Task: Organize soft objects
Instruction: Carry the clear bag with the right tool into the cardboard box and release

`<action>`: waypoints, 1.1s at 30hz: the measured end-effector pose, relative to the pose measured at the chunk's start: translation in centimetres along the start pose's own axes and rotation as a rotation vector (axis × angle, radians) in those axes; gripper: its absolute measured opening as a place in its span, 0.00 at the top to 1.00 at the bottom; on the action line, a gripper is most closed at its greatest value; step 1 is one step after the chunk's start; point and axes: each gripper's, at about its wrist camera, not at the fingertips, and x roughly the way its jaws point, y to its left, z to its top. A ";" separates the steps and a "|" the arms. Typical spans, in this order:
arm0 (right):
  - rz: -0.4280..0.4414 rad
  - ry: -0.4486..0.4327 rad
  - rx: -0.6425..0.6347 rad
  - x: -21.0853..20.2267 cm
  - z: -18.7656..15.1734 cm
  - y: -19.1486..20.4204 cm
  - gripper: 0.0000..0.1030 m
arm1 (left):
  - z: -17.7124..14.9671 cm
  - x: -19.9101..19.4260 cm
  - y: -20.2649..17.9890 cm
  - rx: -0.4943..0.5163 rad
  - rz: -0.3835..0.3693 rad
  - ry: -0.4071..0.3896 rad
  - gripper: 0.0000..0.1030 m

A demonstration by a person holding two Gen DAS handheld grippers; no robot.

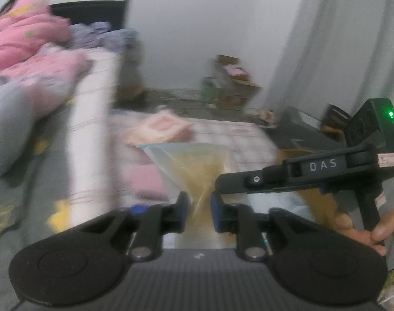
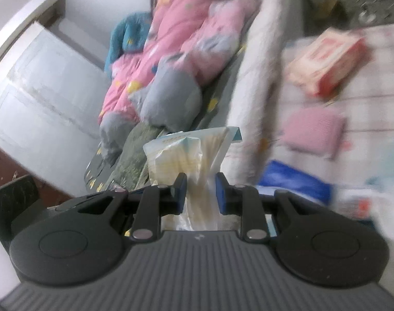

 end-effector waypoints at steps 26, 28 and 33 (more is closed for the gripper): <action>-0.400 -0.162 0.369 -20.3 0.9 -31.6 0.80 | 3.3 28.9 -26.9 0.253 -0.246 0.376 0.80; -0.419 -0.147 0.348 -19.4 1.7 -33.2 0.81 | 3.6 29.5 -26.9 0.243 -0.239 0.376 0.74; -0.506 -0.085 0.324 -16.5 3.2 -37.0 0.82 | 4.4 28.9 -26.7 0.269 -0.219 0.340 0.65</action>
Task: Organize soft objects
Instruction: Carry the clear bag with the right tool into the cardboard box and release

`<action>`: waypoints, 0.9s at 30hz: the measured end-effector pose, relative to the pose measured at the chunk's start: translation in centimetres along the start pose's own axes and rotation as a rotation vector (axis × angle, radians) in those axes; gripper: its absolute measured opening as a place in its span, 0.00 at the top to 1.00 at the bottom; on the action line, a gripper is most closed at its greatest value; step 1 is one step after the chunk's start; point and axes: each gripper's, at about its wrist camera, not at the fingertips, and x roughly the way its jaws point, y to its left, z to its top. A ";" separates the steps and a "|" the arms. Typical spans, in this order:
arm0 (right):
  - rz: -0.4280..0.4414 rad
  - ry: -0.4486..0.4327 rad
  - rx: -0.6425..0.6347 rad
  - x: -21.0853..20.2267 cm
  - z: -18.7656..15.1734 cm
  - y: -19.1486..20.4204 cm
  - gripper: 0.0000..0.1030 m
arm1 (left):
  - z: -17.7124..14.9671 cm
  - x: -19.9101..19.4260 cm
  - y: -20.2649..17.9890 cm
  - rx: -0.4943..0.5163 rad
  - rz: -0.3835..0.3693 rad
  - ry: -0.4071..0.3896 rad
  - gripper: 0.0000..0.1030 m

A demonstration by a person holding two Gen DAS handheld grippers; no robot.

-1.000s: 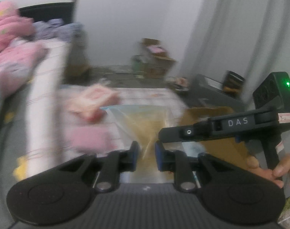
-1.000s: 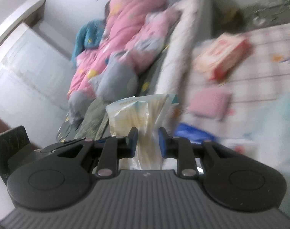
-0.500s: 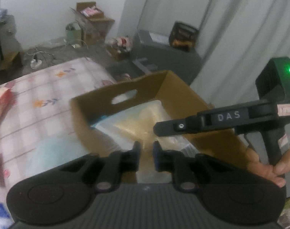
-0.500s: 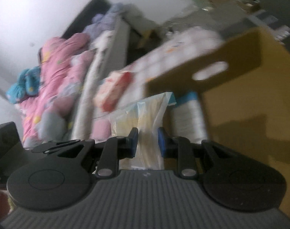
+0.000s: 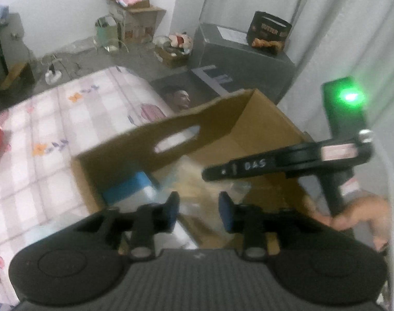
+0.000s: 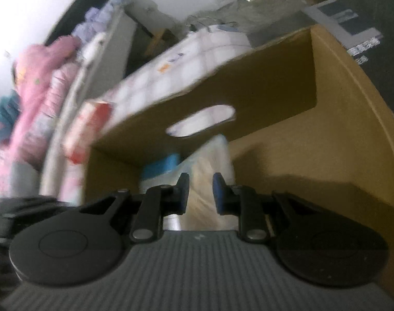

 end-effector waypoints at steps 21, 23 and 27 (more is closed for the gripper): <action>-0.122 0.011 -0.106 0.3 -1.2 0.9 0.29 | -6.0 -14.7 5.2 -0.042 0.125 -0.149 0.28; -0.138 0.032 -0.115 1.3 -1.2 1.1 0.28 | -7.4 -16.2 6.5 -0.073 0.147 -0.160 0.27; -0.165 0.041 -0.089 1.7 -1.3 1.7 0.31 | -10.5 -18.7 9.3 -0.147 0.175 -0.178 0.26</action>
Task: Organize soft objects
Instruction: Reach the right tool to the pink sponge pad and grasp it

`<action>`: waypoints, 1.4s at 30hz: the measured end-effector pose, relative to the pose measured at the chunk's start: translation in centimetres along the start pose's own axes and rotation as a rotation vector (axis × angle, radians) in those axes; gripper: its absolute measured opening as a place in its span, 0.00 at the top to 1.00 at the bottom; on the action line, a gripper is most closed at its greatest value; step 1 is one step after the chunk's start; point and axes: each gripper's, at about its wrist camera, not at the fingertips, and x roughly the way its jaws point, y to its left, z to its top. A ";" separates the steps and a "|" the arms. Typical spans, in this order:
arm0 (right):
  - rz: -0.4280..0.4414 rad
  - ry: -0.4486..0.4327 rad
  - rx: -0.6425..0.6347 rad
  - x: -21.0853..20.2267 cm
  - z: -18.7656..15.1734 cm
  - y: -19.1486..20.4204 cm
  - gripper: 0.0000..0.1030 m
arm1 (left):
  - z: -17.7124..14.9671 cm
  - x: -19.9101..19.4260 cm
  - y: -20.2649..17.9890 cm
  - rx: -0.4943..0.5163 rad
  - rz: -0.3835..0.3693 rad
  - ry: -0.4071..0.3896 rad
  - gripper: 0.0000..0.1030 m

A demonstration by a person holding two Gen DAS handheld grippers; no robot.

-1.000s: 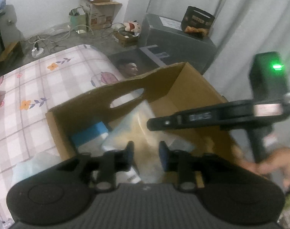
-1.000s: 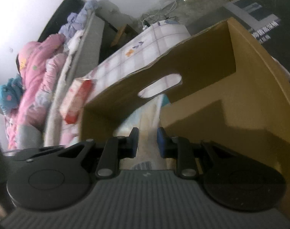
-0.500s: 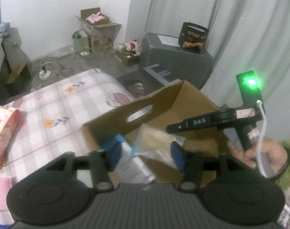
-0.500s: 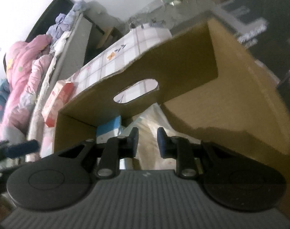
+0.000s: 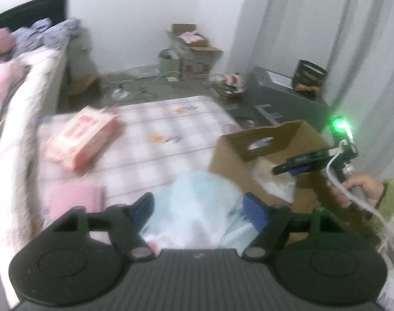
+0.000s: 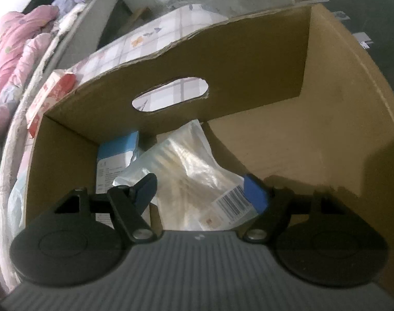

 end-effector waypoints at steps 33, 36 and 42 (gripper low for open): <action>-0.097 -0.263 0.399 -5.4 -3.7 2.5 0.31 | -10.2 -6.9 12.7 -0.214 0.108 -0.094 0.24; -0.052 -0.302 0.377 -7.9 -3.6 3.7 0.31 | -10.4 -6.9 13.6 -0.213 0.130 -0.097 0.24; 0.121 -0.281 0.188 -10.7 -3.1 12.2 0.31 | -9.4 -6.0 14.5 -0.177 0.160 -0.117 0.24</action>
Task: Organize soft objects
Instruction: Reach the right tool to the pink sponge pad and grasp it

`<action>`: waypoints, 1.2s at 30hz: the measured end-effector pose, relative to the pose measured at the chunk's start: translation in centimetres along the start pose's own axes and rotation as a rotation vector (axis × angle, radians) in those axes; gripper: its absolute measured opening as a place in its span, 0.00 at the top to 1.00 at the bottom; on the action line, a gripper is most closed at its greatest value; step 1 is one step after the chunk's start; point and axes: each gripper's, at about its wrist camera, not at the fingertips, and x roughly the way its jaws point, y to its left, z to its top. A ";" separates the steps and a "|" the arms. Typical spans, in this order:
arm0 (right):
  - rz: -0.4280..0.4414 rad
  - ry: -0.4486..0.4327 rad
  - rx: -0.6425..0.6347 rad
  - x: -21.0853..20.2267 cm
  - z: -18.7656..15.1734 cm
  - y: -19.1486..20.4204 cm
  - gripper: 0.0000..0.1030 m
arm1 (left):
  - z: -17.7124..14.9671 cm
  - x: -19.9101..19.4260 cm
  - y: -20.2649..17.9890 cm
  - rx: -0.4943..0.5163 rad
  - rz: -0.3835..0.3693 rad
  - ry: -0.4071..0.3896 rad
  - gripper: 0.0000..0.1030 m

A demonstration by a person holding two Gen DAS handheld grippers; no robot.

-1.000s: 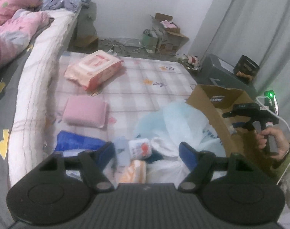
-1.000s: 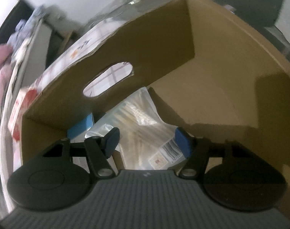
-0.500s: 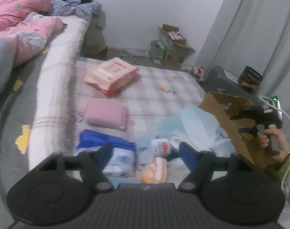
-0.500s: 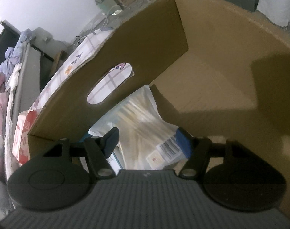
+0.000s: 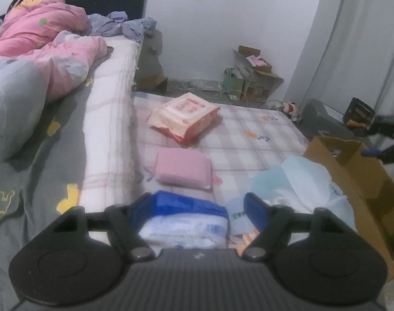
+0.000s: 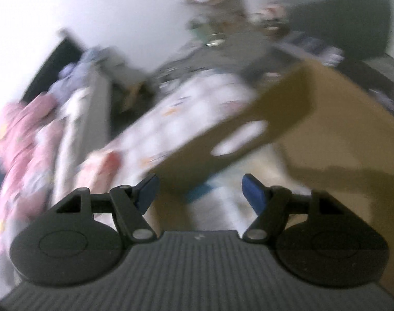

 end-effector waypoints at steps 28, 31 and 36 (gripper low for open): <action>0.228 0.521 -0.429 29.8 -6.5 25.2 0.62 | 2.8 18.2 1.9 -0.148 -0.083 0.332 0.48; 0.221 0.551 -0.417 31.1 -7.1 24.6 0.62 | 2.8 18.8 2.5 -0.178 -0.078 0.340 0.47; 0.223 0.605 -0.398 31.0 -7.7 23.4 0.63 | 2.9 19.0 3.1 -0.209 -0.070 0.339 0.44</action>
